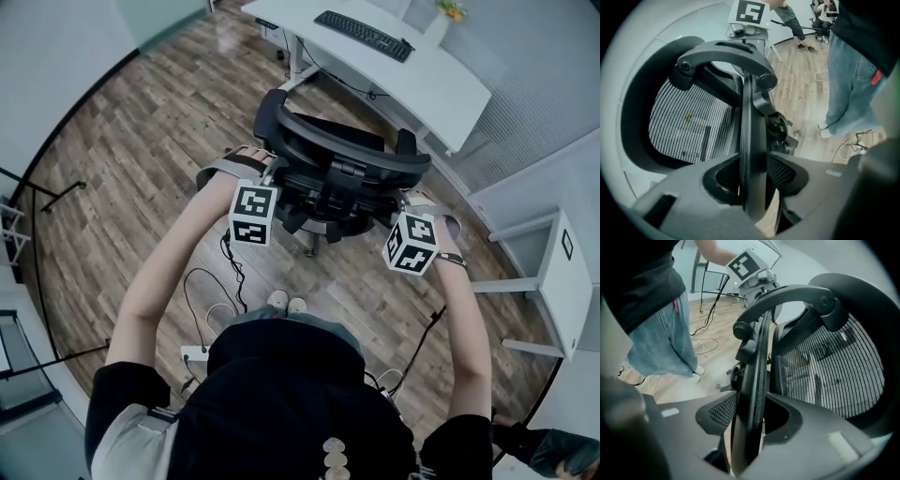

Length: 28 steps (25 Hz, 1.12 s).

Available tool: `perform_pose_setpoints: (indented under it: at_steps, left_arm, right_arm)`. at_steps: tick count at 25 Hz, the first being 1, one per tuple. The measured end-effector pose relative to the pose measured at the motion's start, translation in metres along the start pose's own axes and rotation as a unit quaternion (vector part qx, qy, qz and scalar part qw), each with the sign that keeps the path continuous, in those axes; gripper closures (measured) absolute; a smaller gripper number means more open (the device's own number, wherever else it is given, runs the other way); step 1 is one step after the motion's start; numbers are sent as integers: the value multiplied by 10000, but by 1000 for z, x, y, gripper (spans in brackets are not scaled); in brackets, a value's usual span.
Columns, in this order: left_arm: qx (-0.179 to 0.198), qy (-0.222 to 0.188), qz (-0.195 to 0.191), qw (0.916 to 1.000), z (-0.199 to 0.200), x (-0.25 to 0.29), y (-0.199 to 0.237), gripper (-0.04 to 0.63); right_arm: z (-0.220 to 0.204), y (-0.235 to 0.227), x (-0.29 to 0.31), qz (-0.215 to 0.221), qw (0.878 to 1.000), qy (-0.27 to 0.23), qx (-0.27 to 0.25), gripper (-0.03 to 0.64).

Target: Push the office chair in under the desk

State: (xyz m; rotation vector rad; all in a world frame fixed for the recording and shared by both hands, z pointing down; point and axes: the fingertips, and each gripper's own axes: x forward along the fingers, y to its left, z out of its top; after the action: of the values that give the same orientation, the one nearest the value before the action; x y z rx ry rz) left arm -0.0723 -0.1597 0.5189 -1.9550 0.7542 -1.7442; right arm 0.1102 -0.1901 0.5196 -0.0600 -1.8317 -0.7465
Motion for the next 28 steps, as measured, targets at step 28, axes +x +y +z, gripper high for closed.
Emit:
perform_pose_setpoints:
  at_steps: [28]
  left_arm:
    - [153, 289, -144, 9994, -2, 18, 3, 448]
  right_arm:
    - [-6, -4, 26, -427, 9990, 97, 12, 532]
